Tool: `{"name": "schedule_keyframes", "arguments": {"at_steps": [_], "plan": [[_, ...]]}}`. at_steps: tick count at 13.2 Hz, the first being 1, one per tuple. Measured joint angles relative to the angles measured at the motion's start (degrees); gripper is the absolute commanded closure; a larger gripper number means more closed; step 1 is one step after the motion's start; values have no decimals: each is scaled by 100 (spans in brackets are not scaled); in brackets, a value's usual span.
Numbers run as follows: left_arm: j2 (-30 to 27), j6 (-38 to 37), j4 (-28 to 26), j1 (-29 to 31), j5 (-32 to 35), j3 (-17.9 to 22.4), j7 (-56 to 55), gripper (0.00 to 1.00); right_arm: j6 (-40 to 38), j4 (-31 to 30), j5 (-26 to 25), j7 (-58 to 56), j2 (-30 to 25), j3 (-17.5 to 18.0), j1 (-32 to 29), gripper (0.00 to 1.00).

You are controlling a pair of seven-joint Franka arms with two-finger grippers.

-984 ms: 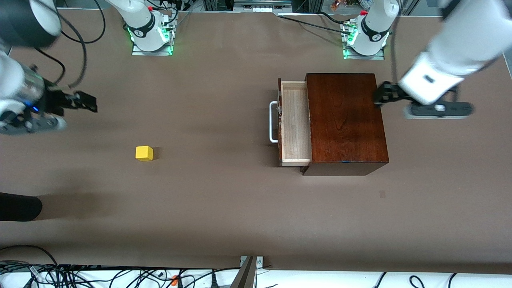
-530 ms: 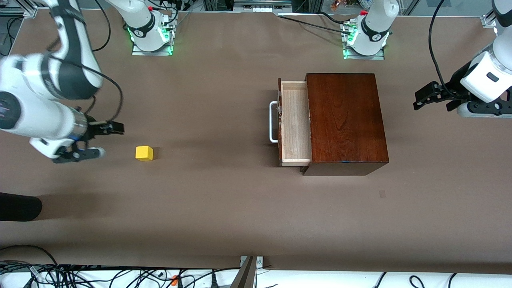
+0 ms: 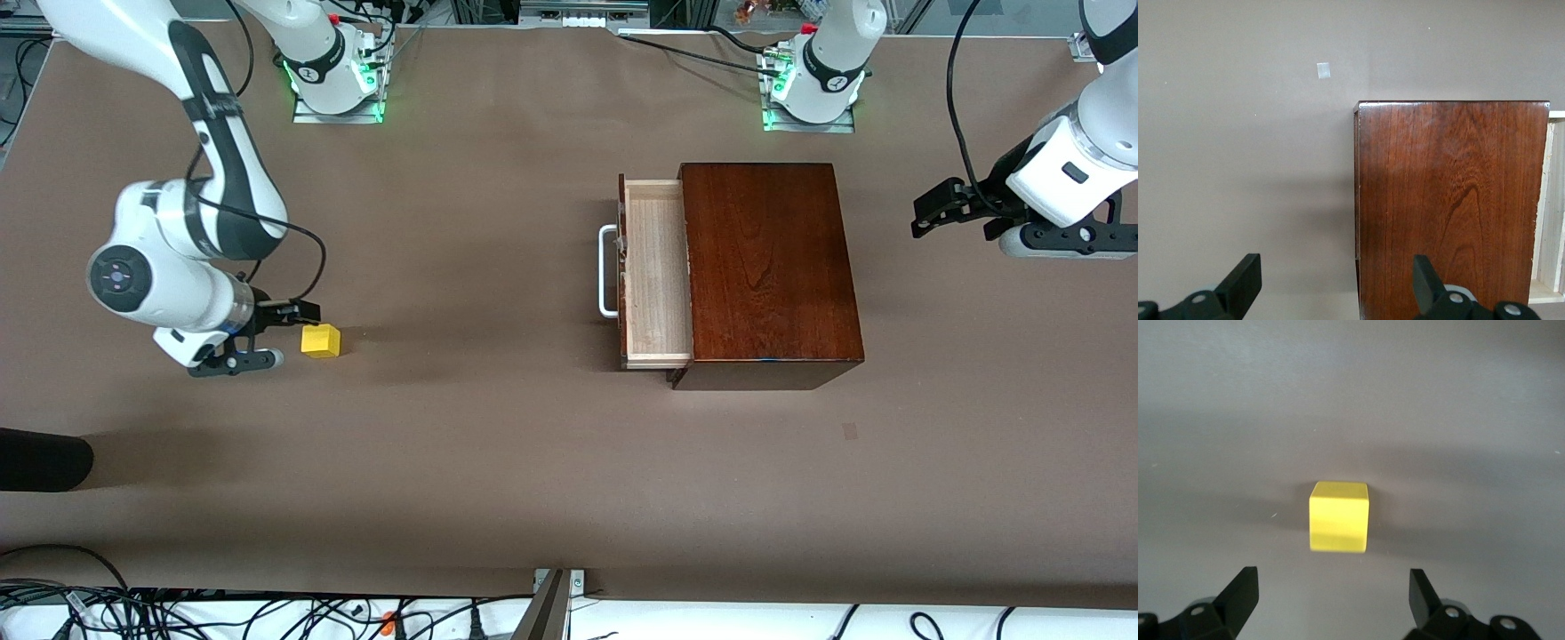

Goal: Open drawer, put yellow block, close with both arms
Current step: 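Lower the right gripper over the yellow cube and grasp it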

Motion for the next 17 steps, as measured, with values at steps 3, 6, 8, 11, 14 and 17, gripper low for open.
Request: {"name": "schedule_keyframes", "arguments": {"at_steps": [3, 6, 8, 11, 14, 17], "plan": [[-20, -37, 3, -2, 0, -8, 44, 0, 638, -289, 26, 6, 206, -1, 0, 0], [-26, -37, 49, -18, 0, -15, 50, 0, 1028, -525, 34, 14, 264, -1, 0, 0], [-30, -44, 58, -18, 0, -15, 53, 0, 1252, -654, 35, 18, 311, -1, -1, 2], [-30, -89, 60, -18, 0, -15, 55, 0, 1348, -696, 188, 31, 419, -1, 0, 7], [-32, -107, 61, -18, 0, -14, 57, 0, 1411, -698, 371, 31, 498, -1, 0, 25], [-32, -113, 62, -18, 0, -15, 58, 0, 1439, -696, 372, 28, 511, -1, 0, 46]]}}
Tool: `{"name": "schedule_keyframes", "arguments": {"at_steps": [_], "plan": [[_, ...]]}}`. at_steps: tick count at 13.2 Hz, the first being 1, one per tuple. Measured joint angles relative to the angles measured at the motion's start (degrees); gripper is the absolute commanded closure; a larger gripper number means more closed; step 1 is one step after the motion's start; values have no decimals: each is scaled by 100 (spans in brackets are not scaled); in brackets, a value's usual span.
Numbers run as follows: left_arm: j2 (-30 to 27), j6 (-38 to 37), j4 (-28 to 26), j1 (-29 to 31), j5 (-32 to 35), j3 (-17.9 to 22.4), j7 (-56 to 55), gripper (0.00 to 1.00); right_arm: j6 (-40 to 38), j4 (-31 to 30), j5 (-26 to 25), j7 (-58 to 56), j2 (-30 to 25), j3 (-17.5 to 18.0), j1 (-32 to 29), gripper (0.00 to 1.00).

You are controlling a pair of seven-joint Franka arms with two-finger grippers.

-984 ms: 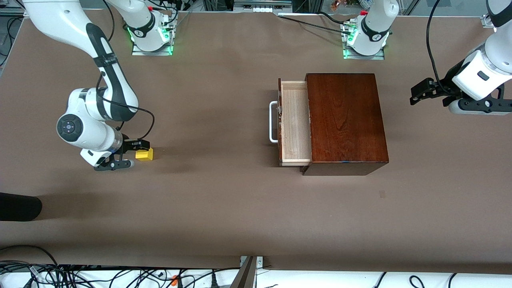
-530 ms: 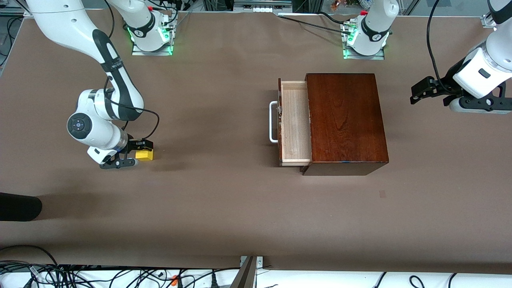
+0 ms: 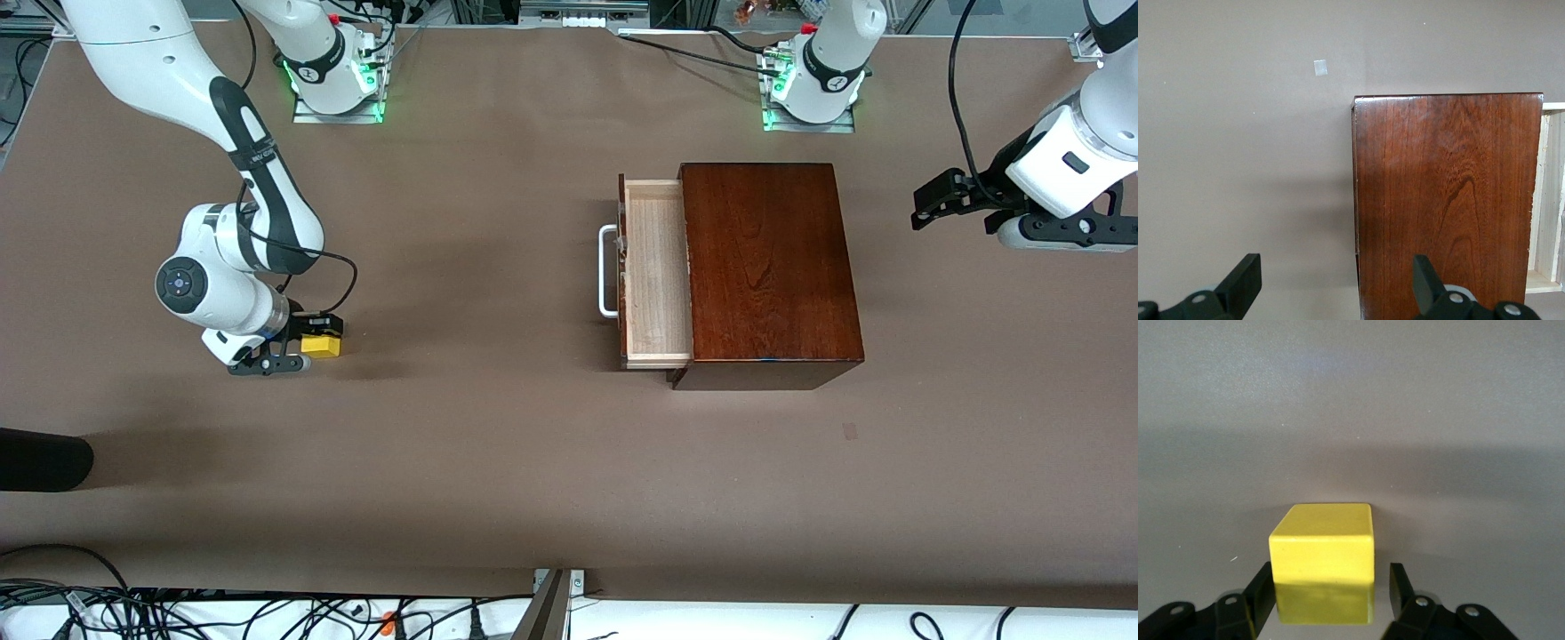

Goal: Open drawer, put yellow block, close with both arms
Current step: 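Lower the right gripper over the yellow cube and grasp it, then lift the yellow cube and carry it over the open drawer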

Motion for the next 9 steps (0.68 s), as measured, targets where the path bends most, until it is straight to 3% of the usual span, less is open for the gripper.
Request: {"name": "schedule_keyframes", "arguments": {"at_steps": [4, 6, 9], "plan": [[0, -3, 0, -5, 0, 0, 0, 0, 22, 124, 0, -197, -6, 20, 14, 69], [0, -10, 1, -7, 0, -1, 2, 0, -65, 308, -1, -414, -48, 102, 20, 69], [-3, -60, 2, -7, 0, -2, 3, 0, -400, 502, -39, -805, -306, 511, 70, 69]]}}
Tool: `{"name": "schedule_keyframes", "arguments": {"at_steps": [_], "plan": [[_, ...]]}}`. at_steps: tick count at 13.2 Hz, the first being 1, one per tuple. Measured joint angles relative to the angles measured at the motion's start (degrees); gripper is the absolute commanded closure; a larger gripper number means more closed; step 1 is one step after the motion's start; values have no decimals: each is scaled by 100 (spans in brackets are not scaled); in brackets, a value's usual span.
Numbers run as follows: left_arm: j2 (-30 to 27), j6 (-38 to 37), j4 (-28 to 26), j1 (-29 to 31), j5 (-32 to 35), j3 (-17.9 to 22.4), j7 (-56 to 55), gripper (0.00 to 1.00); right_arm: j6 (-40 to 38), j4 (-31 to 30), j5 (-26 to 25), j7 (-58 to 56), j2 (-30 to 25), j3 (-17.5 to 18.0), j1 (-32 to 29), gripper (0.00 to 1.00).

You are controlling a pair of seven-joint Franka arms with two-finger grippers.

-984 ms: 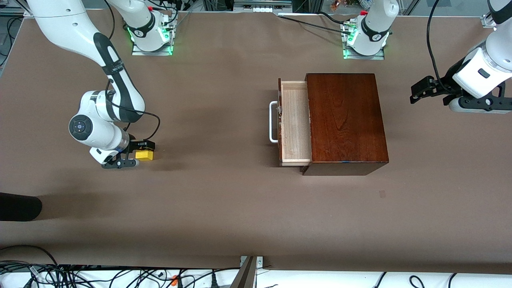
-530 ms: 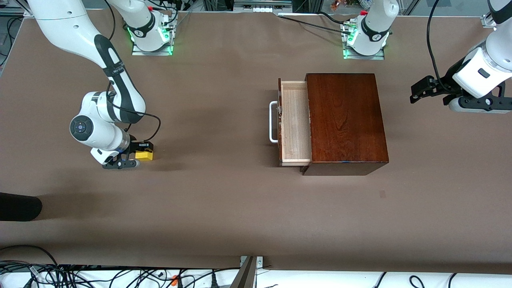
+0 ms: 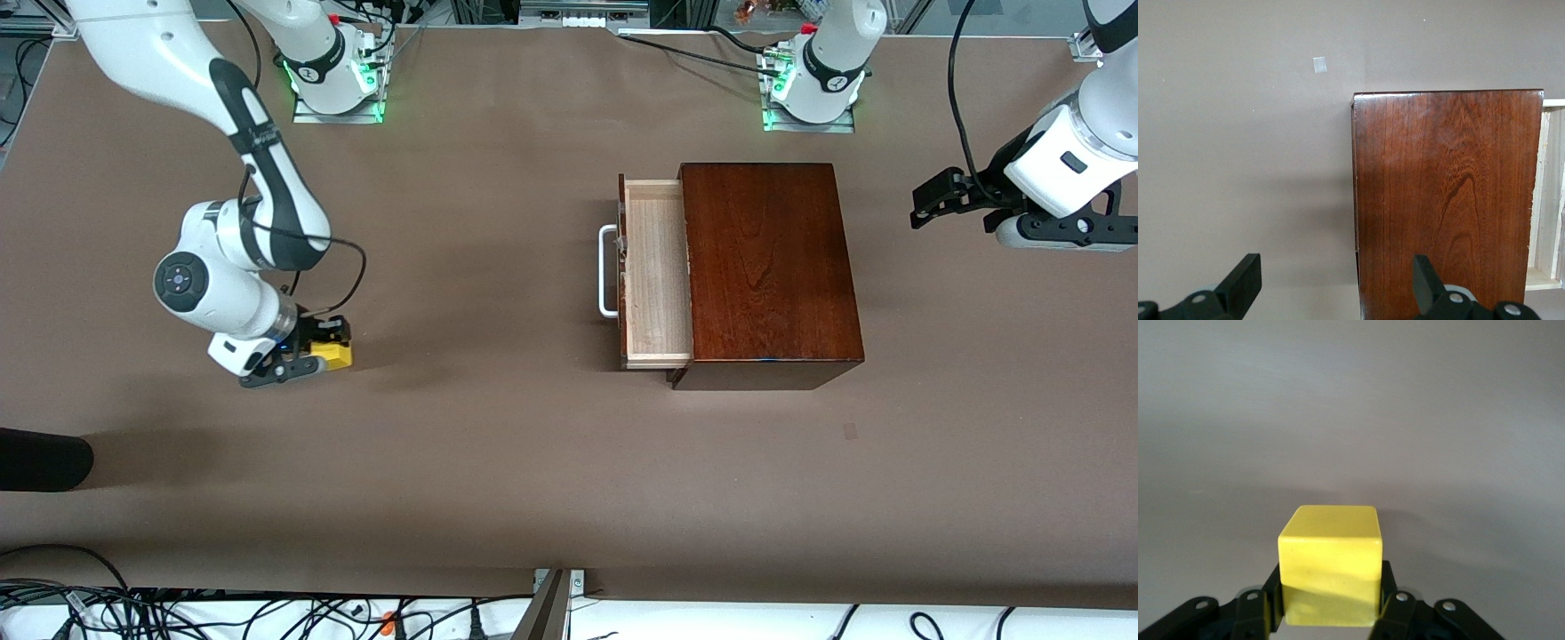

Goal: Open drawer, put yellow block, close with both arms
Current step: 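Lift the yellow cube and carry it over the open drawer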

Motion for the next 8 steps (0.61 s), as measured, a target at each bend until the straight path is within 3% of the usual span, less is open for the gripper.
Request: {"name": "schedule_keyframes", "arguments": {"at_steps": [3, 6, 8], "plan": [[-1, -14, 1, 0, 0, 0, 0, 0, -113, 45, -485, -447, -357, 440, 235, 68], [-2, -19, 4, -1, 0, -1, 1, 0, -156, 117, -1237, -791, -577, 1111, 370, 68], [-2, -20, 6, -1, 0, -1, 1, 0, -470, 454, -1687, -849, -593, 1418, 696, 67]]}}
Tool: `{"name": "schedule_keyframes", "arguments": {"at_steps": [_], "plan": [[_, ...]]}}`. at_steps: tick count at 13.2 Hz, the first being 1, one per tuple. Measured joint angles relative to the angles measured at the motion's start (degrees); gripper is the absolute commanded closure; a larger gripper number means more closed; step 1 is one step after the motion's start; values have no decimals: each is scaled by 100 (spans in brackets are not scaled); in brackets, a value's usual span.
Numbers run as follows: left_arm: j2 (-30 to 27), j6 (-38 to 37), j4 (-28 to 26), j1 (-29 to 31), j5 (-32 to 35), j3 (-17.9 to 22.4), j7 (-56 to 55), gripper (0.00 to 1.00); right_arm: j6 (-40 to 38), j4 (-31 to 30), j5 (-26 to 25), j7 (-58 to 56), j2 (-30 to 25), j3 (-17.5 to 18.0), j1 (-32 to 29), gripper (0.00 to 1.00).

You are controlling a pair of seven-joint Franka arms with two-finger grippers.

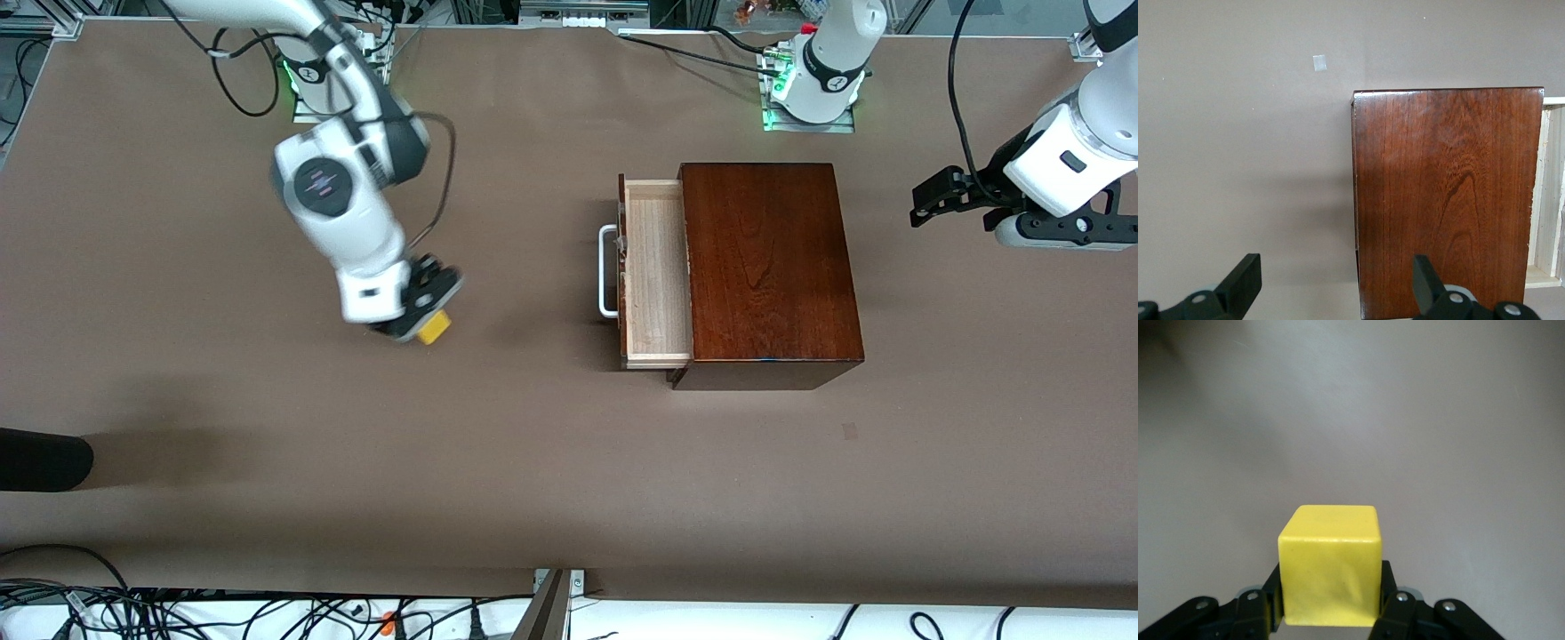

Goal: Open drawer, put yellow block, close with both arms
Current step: 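Lift the yellow cube and carry it over the open drawer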

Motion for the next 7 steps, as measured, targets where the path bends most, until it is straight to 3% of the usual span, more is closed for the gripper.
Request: {"name": "schedule_keyframes", "arguments": {"at_steps": [4, 7], "plan": [[-3, -4, 6, -7, 0, -3, 0, 0, -1474, 1381, -313, -53, 218, 67, 1374, 67], [-4, -5, 8, -9, 0, -3, 0, 0, -1862, 2141, -321, -53, 537, 65, 2078, 67]]}}
